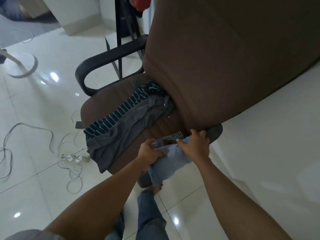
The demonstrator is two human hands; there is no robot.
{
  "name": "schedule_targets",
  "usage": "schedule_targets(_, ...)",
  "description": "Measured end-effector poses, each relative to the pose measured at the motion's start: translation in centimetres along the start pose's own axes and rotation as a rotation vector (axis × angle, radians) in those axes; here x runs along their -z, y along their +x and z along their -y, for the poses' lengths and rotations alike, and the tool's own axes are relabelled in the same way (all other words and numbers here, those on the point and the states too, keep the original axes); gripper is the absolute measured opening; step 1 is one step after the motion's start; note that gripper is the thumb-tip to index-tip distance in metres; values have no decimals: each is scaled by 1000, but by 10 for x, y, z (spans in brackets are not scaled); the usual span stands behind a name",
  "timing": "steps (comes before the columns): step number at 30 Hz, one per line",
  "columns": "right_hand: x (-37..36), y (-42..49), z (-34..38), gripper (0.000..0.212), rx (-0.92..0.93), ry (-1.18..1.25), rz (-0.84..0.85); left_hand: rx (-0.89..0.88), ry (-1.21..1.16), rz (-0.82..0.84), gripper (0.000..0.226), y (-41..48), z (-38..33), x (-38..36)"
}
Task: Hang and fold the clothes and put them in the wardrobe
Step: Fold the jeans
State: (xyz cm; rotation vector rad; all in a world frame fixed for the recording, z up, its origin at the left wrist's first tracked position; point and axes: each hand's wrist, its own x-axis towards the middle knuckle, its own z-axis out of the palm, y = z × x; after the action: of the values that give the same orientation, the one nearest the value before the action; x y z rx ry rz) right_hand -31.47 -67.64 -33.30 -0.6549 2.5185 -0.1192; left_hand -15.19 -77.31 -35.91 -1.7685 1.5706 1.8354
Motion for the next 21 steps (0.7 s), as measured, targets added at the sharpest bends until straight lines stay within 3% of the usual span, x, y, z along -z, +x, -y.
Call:
schedule_targets(3, 2, -7, 3, 91, -86, 229, 94, -43, -44, -35, 85, -11, -6, 6)
schedule_targets(5, 5, -10, 5, 100, -142, 350, 186, -55, -111, -47, 73, -16, -3, 12)
schedule_targets(8, 6, -14, 6, 115, -144, 438, 310, -69, -166, -93, 38, -23, 6, 24)
schedule_targets(11, 6, -30, 12, 125, -100, 604, 400, -63, -244, -113, 39, -33, 9, 40)
schedule_targets(14, 9, -53, 25, 106, 43, 631, 426, -69, -269, -69, 37, -43, 8, 59)
schedule_targets(18, 15, -84, 46, 87, 183, 718, 339, -209, -235, -8, 75, -65, 3, 94)
schedule_targets(21, 23, -115, 62, 75, 239, 792, 263, -353, -218, 16, 74, -87, 1, 124)
